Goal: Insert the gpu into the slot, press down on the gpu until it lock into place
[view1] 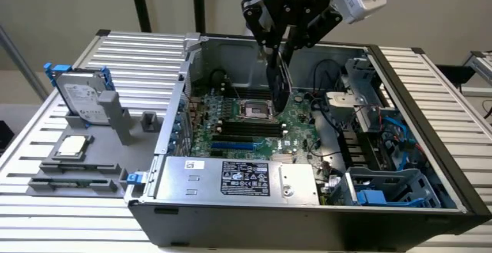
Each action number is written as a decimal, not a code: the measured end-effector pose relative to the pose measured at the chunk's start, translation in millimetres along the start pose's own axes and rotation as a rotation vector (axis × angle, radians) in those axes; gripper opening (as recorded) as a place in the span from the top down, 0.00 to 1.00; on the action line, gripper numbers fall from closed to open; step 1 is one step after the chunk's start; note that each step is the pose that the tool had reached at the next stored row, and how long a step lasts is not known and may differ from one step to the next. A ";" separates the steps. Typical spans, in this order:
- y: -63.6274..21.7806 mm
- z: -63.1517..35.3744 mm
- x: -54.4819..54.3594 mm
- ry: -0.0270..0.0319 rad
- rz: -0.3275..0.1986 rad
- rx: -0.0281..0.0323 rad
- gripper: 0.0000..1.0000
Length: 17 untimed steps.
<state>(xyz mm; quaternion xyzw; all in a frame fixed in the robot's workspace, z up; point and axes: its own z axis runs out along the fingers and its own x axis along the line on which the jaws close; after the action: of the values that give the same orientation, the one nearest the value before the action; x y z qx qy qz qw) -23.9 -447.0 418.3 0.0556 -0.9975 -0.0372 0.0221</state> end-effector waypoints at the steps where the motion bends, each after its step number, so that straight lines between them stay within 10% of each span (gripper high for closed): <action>1: 0.0 0.4 0.0 0.0014 -0.019 0.0007 0.74; 17: -0.5 7.0 -0.3 0.0202 -0.309 0.0129 0.74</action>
<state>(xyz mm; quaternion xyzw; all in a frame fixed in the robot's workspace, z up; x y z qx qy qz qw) -23.9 -447.0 411.3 0.2088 -0.9771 -0.0332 0.0258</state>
